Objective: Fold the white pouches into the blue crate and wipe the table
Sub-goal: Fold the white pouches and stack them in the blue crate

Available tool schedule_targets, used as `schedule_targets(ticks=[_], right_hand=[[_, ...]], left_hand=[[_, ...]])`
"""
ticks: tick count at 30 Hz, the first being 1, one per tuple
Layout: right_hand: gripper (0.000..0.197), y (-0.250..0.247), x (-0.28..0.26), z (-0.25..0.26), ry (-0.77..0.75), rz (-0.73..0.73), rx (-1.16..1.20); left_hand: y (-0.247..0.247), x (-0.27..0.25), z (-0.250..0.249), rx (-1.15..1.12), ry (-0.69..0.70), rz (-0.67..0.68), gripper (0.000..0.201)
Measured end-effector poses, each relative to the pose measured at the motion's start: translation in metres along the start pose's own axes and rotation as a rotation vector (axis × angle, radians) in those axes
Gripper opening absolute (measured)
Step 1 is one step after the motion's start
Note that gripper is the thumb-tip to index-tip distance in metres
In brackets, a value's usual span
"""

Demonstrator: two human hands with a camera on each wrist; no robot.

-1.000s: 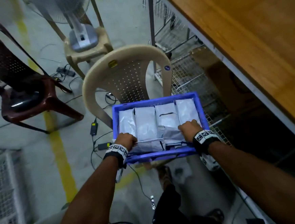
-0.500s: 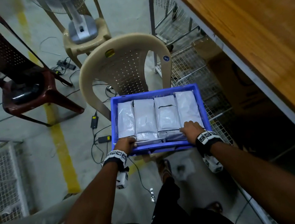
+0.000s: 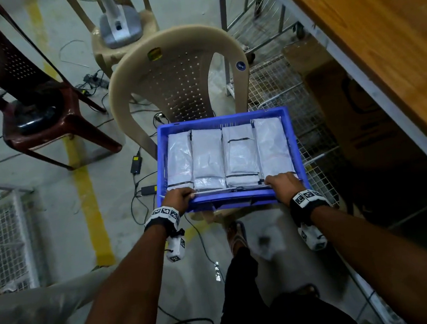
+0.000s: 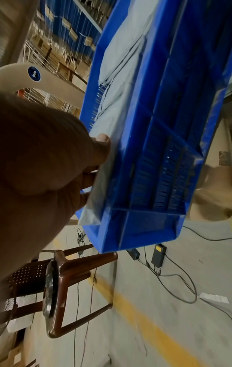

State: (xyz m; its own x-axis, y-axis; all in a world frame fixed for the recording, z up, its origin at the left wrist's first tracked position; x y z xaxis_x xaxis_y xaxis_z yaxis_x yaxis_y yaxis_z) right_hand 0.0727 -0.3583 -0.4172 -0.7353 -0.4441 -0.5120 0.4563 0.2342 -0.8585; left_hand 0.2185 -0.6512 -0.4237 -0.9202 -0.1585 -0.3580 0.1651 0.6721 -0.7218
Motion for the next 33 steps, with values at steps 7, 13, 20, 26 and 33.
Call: schedule_targets(ticks=[7,13,20,26,33], right_hand=[[0.024,-0.005,-0.011,-0.005,0.016,-0.06,0.103],[0.039,-0.047,-0.027,-0.025,0.063,-0.195,0.28],[0.038,-0.125,-0.09,-0.08,0.178,-0.388,0.386],[0.028,-0.191,-0.184,-0.176,0.357,-0.699,0.565],[0.014,-0.206,-0.326,-0.301,0.616,-1.04,0.747]], left_hand=[[0.007,-0.014,-0.003,-0.003,-0.039,0.016,0.036],[-0.015,-0.005,-0.049,-0.092,-0.038,-0.11,0.041],[-0.016,0.027,-0.182,-0.286,0.101,-0.125,0.018],[-0.009,0.044,-0.352,-0.334,0.373,-0.115,0.016],[0.029,0.011,-0.545,-0.365,0.723,-0.148,0.02]])
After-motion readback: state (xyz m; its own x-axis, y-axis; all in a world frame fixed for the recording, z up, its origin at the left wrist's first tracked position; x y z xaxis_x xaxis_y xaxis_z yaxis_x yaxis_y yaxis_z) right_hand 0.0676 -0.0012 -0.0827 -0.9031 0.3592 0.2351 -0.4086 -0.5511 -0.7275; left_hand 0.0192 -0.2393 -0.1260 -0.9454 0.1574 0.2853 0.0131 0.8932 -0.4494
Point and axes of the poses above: each hand's wrist, its own x-axis towards the middle knuckle, its own y-axis out of the palm, z = x × y, the point moved 10 cm from there along x, towards the middle knuckle, and after that the axes turned 12 degrees about y, right-handed, at the moved point
